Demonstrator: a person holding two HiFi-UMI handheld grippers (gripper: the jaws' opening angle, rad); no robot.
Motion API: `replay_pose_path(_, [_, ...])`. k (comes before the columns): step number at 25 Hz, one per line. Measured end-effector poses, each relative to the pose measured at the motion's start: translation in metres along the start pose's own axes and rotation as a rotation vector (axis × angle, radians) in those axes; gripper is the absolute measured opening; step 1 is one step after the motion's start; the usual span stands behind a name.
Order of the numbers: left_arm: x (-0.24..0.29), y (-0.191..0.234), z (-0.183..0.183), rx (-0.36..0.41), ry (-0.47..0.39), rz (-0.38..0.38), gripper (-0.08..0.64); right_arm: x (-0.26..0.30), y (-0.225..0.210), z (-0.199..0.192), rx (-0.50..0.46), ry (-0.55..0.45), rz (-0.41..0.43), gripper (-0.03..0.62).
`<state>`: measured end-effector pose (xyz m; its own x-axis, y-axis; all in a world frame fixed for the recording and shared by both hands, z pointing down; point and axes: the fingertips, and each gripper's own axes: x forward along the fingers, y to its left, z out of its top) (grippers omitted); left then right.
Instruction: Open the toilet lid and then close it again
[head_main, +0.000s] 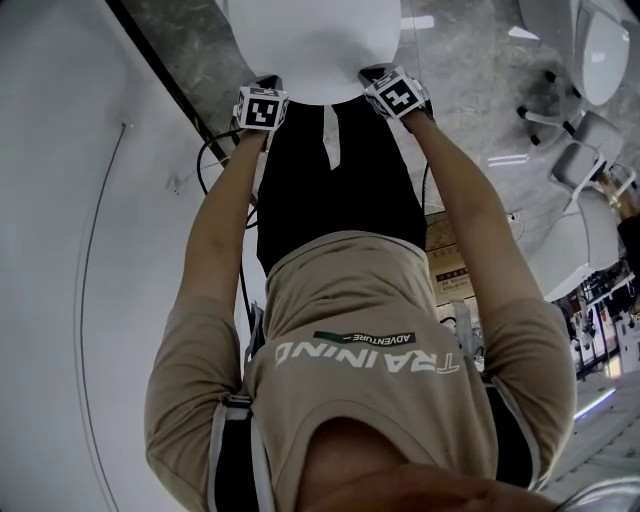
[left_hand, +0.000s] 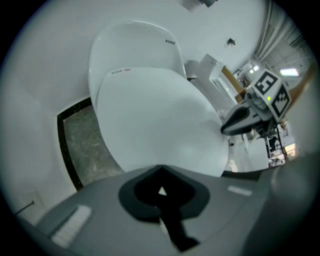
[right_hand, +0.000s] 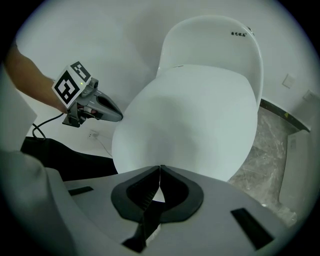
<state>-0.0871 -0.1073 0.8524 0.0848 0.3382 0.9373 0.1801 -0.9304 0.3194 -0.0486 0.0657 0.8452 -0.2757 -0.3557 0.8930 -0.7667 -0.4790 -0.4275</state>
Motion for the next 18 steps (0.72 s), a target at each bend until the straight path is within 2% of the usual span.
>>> replay_pose_path(3, [0.007,0.003,-0.006,-0.01,0.004,0.005,0.005,0.008,0.0,-0.003,0.007,0.006,-0.003,0.015])
replay_pose_path(7, [0.018,0.008,-0.011,-0.024,0.011,0.006,0.005,0.02,-0.001,-0.004,-0.029,0.023,-0.013,0.015])
replay_pose_path(12, [0.033,0.015,-0.021,-0.084,-0.026,0.021,0.005,0.035,-0.003,-0.022,-0.037,0.087,-0.018,0.016])
replay_pose_path(16, [0.034,0.018,-0.015,-0.072,-0.066,0.04,0.005,0.037,-0.007,-0.029,-0.067,0.109,-0.021,0.015])
replay_pose_path(18, [0.038,0.018,-0.019,-0.096,-0.055,0.027,0.005,0.041,-0.006,-0.035,-0.057,0.113,-0.006,0.016])
